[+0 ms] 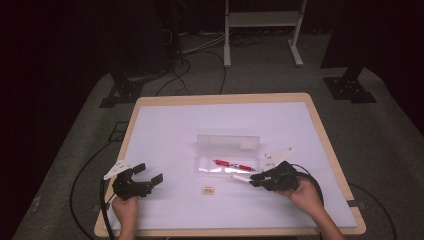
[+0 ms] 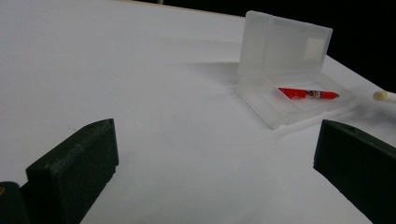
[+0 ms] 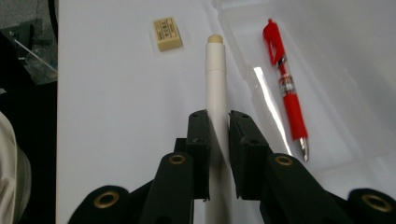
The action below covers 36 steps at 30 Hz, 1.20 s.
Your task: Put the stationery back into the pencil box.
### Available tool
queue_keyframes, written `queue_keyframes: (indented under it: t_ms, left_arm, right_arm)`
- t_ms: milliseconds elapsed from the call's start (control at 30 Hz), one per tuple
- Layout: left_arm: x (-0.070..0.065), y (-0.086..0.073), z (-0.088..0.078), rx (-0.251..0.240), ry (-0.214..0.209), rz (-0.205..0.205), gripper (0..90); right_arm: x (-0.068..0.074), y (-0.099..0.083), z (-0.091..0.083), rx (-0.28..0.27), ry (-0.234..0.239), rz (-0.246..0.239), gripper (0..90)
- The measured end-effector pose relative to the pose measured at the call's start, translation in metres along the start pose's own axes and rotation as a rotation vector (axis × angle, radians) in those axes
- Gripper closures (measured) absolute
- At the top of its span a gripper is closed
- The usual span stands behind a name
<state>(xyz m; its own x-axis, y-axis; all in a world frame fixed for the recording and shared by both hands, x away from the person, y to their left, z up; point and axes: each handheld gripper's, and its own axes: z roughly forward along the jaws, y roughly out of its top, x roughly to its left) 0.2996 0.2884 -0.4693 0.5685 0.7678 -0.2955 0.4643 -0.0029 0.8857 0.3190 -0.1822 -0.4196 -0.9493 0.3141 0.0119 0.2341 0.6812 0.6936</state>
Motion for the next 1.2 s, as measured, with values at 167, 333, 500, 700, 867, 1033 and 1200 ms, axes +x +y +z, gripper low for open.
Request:
queue_keyframes:
  t_ms: [167, 333, 500, 700, 867, 1033, 1200]
  left_arm:
    - [0.001, 0.0, -0.001, -0.008, -0.006, -0.004, 0.0]
    - [0.001, 0.0, -0.002, -0.015, -0.011, -0.015, 0.0]
    - [0.002, 0.0, -0.002, -0.017, -0.011, -0.011, 0.0]
    - [0.002, 0.001, -0.002, -0.019, -0.008, -0.013, 0.0]
    - [0.002, 0.0, -0.003, -0.021, -0.011, -0.013, 0.0]
    - [0.002, 0.001, -0.003, -0.024, -0.012, -0.014, 0.0]
    - [0.002, 0.0, -0.003, -0.021, -0.012, -0.012, 0.0]
  right_arm:
    - [-0.007, 0.026, 0.002, 0.016, 0.007, -0.036, 78.1]
    - [-0.017, 0.049, 0.015, 0.064, 0.015, -0.062, 78.2]
    - [-0.026, 0.063, 0.026, 0.074, 0.024, -0.07, 78.1]
    - [-0.037, 0.071, 0.036, 0.095, 0.041, -0.068, 78.1]
    - [-0.042, 0.071, 0.048, 0.123, 0.056, -0.059, 78.1]
    - [-0.046, 0.07, 0.06, 0.154, 0.076, -0.055, 78.1]
    - [-0.049, 0.067, 0.07, 0.189, 0.083, -0.055, 78.1]
